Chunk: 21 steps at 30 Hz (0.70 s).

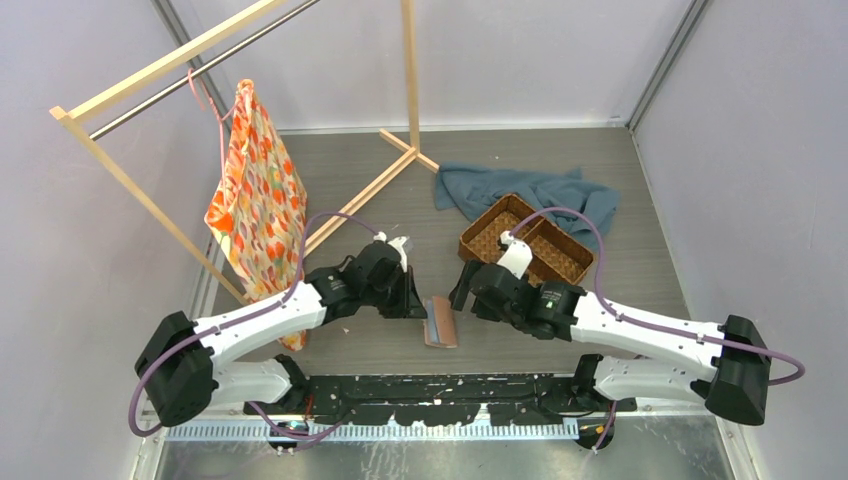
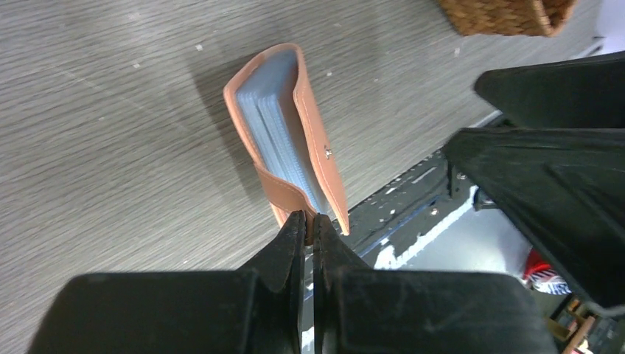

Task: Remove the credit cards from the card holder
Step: Open the card holder at the center of the board.

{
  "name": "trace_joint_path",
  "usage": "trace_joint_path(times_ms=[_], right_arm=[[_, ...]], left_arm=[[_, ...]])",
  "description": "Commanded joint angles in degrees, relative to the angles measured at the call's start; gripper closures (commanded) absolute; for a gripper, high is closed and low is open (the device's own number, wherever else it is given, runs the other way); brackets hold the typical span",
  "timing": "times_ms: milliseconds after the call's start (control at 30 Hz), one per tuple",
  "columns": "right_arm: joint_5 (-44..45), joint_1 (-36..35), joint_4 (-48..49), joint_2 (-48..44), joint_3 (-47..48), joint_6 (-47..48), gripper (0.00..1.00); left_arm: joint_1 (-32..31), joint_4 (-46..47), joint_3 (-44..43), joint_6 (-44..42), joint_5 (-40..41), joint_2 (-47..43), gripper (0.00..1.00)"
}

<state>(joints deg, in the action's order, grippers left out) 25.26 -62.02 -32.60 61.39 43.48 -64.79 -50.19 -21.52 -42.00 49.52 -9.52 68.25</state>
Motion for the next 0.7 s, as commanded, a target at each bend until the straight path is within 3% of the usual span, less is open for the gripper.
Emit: trace_joint_path(times_ms=[0,167,467,533,667], right_arm=[[1.0,0.1,-1.0,0.7,-0.3,-1.1,0.07],[0.4,0.1,1.4,1.6,-0.6,-0.9,0.07],[-0.5,0.1,2.0,5.2,0.2,-0.8,0.07],[-0.8,0.1,1.8,5.3,-0.5,-1.2,0.09],[-1.3,0.1,2.3,5.0,-2.2,-2.1,0.23]], left_arm=[[0.0,9.1,-1.7,2.2,-7.5,-0.5,0.99],[0.0,14.7,-1.1,3.9,-9.7,-2.3,1.0],[2.2,8.8,2.2,2.6,-5.6,-3.1,1.0],[3.3,6.9,3.9,2.4,-4.7,-4.6,0.99],[5.1,1.6,7.1,1.5,-2.3,-8.4,0.99]])
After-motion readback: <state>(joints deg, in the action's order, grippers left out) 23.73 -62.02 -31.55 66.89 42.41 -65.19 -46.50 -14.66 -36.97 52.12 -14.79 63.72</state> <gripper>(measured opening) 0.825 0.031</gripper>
